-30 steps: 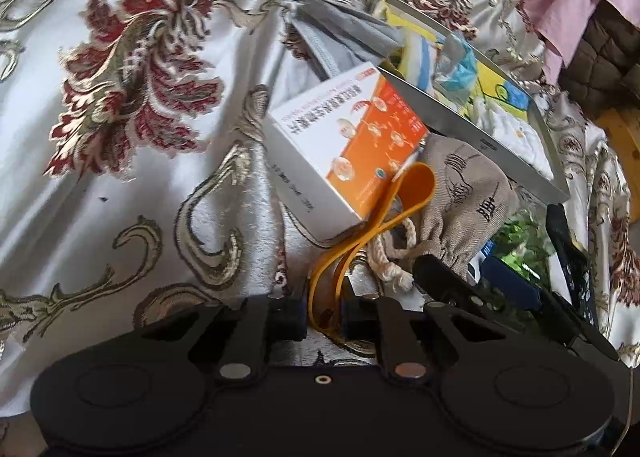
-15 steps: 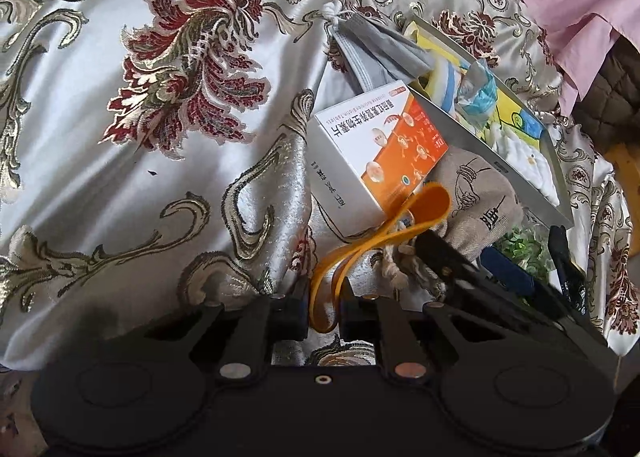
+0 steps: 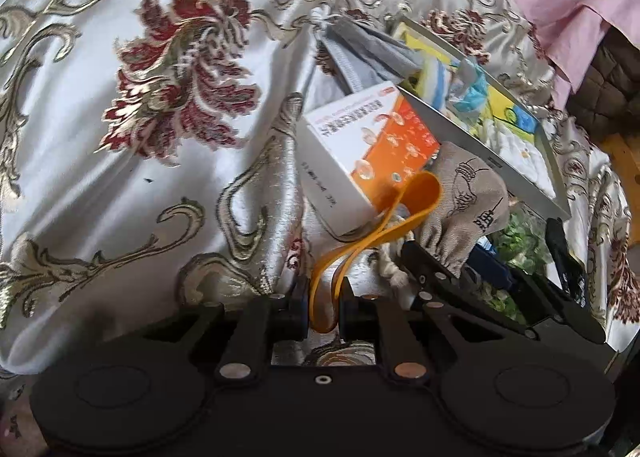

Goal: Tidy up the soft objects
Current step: 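Grasp the beige drawstring pouch with the right tool while the left tool holds the orange band, then carry the orange band and beige pouch into the metal tray with both tools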

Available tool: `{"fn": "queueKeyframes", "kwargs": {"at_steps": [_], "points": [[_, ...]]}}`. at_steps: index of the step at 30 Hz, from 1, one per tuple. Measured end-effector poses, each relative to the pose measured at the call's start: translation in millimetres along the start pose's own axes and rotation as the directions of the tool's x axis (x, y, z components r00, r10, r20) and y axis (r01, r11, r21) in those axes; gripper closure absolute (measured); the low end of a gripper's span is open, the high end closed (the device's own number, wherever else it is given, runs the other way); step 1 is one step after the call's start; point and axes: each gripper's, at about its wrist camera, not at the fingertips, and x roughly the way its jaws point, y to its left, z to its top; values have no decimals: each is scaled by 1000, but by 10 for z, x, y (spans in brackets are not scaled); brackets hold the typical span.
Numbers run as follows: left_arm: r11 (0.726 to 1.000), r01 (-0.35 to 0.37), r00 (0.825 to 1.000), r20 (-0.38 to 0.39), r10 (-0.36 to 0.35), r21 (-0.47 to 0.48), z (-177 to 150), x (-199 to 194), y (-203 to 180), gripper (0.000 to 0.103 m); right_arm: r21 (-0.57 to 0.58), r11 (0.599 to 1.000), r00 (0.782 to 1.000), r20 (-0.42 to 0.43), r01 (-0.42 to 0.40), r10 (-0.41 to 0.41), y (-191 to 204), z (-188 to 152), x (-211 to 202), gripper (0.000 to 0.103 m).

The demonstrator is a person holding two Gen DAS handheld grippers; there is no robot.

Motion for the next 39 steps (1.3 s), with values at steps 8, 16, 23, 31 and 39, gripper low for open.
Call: {"fn": "queueKeyframes", "kwargs": {"at_steps": [8,16,23,31,39], "points": [[996,18,996,84,-25,85,-17,-91,-104,89,11,1000,1000,-7,17,-17,-1,-40,-102,58],[986,-3,971,235,-37,166,77,-207,-205,89,-13,997,993,90,72,-71,-13,-51,-370,59],[962,4,890,438,-129,274,225,-477,-368,89,-2,992,966,229,123,-119,-76,3,-617,59],[934,73,845,475,-245,351,629,-625,-723,89,42,989,927,343,145,-150,-260,127,-789,59],[834,276,798,369,-476,478,1420,-149,-1210,86,86,982,906,378,168,-188,-503,367,-927,58]]}}
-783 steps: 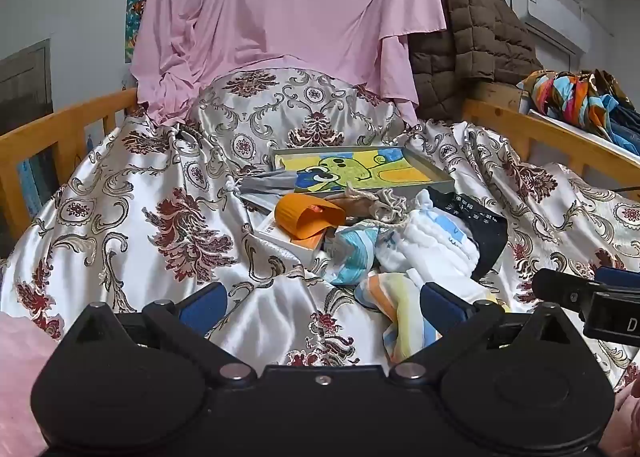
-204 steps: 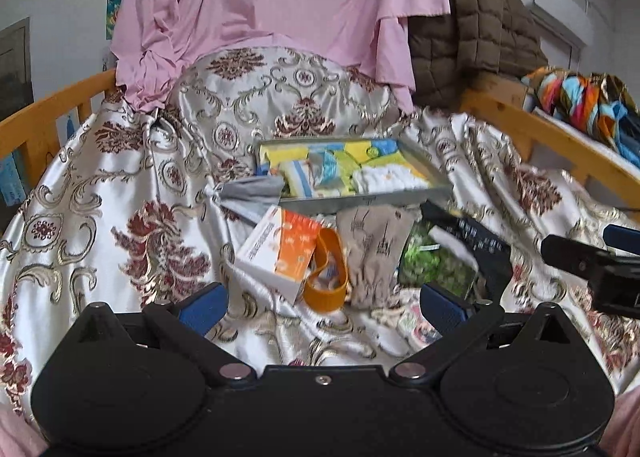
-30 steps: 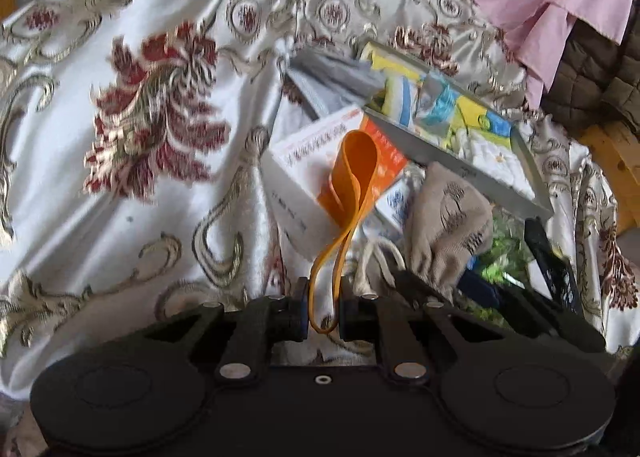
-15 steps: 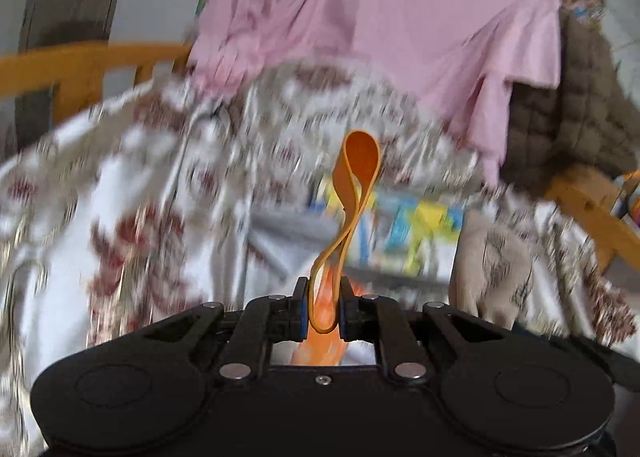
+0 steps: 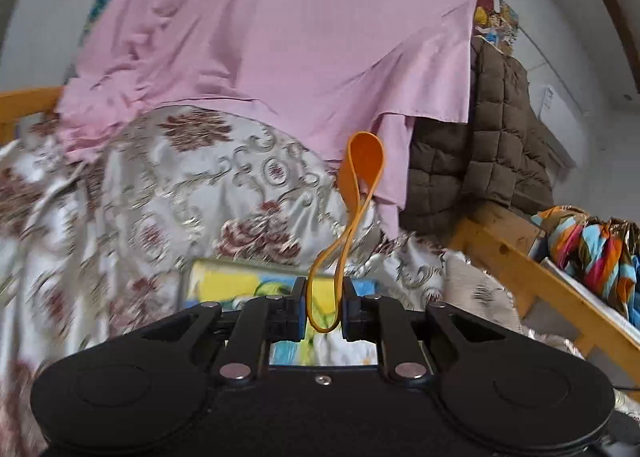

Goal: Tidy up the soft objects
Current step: 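Carry the orange band and beige pouch into the metal tray with both tools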

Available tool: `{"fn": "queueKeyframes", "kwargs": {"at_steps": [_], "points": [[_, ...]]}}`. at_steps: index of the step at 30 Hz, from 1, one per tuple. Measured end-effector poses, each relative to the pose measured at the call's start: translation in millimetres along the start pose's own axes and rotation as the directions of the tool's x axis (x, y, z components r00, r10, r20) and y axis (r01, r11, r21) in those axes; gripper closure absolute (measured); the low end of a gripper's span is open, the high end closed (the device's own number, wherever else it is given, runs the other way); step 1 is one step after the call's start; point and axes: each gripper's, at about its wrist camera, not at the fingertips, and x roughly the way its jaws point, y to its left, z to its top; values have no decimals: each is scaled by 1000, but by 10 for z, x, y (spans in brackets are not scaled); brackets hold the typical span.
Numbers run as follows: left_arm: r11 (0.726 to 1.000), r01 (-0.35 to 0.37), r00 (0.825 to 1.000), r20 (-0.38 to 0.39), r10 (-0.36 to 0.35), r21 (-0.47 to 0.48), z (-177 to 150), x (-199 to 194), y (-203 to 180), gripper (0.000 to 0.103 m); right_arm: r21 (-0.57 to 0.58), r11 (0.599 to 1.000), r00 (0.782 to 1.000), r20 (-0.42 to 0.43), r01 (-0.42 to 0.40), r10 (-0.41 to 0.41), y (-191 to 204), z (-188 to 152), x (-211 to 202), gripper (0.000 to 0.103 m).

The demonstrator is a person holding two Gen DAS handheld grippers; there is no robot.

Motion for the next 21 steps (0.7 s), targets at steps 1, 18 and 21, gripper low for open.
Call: {"fn": "queueKeyframes", "kwargs": {"at_steps": [1,18,21], "points": [[1000,17,1000,-1,-17,-4,61,109,36,86,22,1000,1000,12,8,-9,-68,63,-1,58],[992,112,975,-184,-121,-62,30,1546,759,86,139,968,974,-112,210,-195,-821,991,1651,58],[993,100,968,-226,-113,-66,-15,1678,856,86,165,961,967,-164,223,-196,-840,870,1940,57]]}}
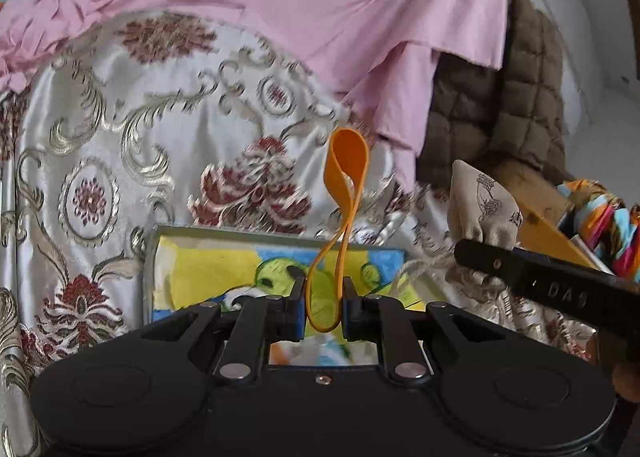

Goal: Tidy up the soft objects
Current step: 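Carry the orange band and beige pouch into the metal tray with both tools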

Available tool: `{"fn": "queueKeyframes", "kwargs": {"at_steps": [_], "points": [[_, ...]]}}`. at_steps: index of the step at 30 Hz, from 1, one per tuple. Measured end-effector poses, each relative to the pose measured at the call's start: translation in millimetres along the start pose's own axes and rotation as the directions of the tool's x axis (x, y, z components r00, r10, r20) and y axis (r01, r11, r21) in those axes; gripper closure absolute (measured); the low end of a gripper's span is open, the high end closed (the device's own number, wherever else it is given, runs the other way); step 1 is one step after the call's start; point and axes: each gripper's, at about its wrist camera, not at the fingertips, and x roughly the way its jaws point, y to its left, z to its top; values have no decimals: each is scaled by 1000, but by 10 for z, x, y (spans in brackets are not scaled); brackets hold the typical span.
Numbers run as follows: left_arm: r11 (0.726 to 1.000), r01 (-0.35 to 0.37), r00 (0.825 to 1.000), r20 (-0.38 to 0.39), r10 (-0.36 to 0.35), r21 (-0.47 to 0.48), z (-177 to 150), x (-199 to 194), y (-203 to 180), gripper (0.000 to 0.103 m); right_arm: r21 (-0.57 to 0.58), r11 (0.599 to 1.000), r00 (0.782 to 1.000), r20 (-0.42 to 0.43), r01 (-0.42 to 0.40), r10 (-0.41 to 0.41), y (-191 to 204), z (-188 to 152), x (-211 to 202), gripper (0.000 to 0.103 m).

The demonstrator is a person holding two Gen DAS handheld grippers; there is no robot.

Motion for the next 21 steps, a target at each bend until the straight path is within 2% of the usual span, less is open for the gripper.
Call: {"fn": "queueKeyframes", "kwargs": {"at_steps": [3,8,11,15,21], "points": [[999,-15,998,-61,13,-32,-2,128,117,86,-20,1000,999,-50,16,-17,63,-108,211,57],[997,-77,988,-136,75,-6,-67,264,213,84,-34,999,992,-126,19,-23,171,-261,413,57],[996,-84,985,-155,80,-19,-91,294,276,84,-34,999,983,-184,-13,7,207,-349,509,57],[996,-91,981,-176,86,-21,-104,354,290,84,-89,995,968,-249,-40,17,297,-479,634,57],[995,-95,971,-220,94,5,-185,480,253,84,-99,993,952,-306,-60,27,325,-609,712,56]]}}
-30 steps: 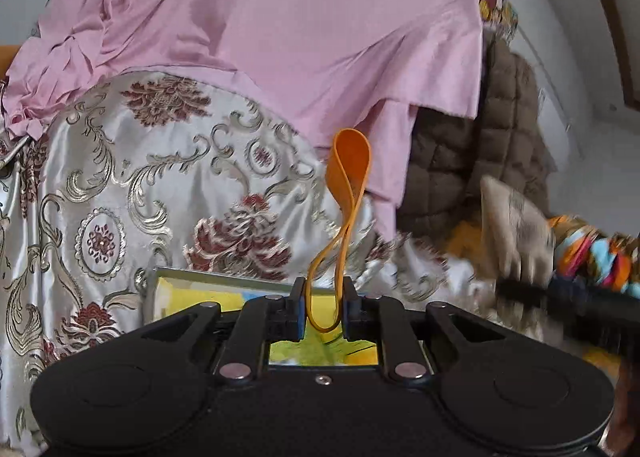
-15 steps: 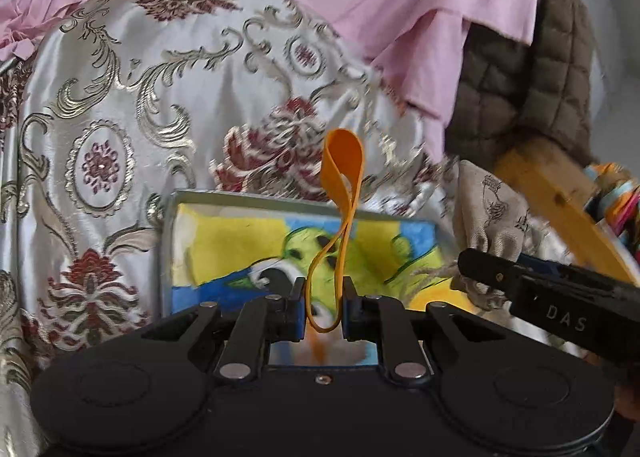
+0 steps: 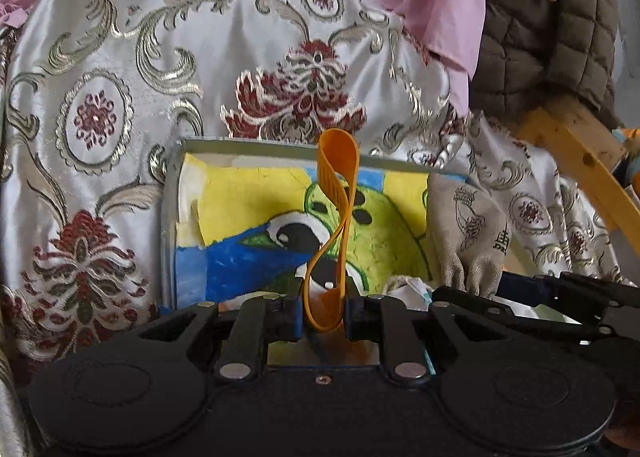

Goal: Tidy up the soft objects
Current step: 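Carry the orange band and beige pouch into the metal tray with both tools, then open both tools over the tray and withdraw them toward the remaining items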

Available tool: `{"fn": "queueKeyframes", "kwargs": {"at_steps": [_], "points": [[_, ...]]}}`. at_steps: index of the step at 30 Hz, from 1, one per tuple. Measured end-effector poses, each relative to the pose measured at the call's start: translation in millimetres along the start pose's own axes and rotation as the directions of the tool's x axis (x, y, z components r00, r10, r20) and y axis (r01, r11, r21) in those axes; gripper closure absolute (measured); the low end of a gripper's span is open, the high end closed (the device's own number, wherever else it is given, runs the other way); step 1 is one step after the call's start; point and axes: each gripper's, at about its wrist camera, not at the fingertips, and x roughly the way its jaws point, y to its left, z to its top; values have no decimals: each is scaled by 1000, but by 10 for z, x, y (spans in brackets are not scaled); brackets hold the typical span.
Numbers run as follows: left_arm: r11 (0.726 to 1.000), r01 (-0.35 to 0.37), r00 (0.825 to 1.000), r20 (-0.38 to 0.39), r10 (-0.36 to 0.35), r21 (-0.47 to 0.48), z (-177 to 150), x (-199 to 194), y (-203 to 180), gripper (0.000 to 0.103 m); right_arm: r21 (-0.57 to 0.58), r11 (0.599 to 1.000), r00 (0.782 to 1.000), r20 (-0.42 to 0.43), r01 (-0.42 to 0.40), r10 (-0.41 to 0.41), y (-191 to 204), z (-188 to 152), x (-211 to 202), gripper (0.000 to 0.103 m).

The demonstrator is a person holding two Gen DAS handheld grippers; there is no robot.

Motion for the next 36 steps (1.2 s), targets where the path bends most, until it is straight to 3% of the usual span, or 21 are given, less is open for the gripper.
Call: {"fn": "queueKeyframes", "kwargs": {"at_steps": [4,14,20,25,36], "points": [[1000,-4,1000,-11,4,-1,-7,16,-5,81,-13,1000,1000,-16,0,0,6,-38,20,54],[1000,-18,999,-29,18,1,10,42,-48,72,-11,1000,999,-26,27,-27,-54,-107,21,37],[999,-43,998,-42,44,13,36,2,-121,53,-12,999,999,-12,45,-45,-114,-126,-66,26],[995,-75,997,-12,76,66,26,-146,-269,38,35,999,999,32,37,-39,-221,-176,-222,20],[986,-145,986,97,137,77,-55,-746,-531,29,112,991,978,183,78,-97,-496,-237,-855,7]]}}
